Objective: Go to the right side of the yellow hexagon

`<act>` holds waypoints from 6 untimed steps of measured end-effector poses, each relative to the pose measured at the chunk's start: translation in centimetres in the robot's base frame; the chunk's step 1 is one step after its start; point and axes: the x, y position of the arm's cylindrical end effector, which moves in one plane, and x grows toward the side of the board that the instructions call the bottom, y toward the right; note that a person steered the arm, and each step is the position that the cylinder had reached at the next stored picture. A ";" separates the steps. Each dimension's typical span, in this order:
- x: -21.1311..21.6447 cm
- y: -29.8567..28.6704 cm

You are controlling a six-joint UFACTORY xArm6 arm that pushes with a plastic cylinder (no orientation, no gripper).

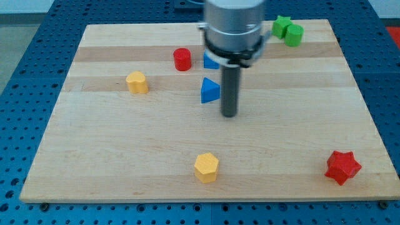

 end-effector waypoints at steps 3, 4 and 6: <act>10.6 1.4; 10.6 1.3; 10.6 -0.3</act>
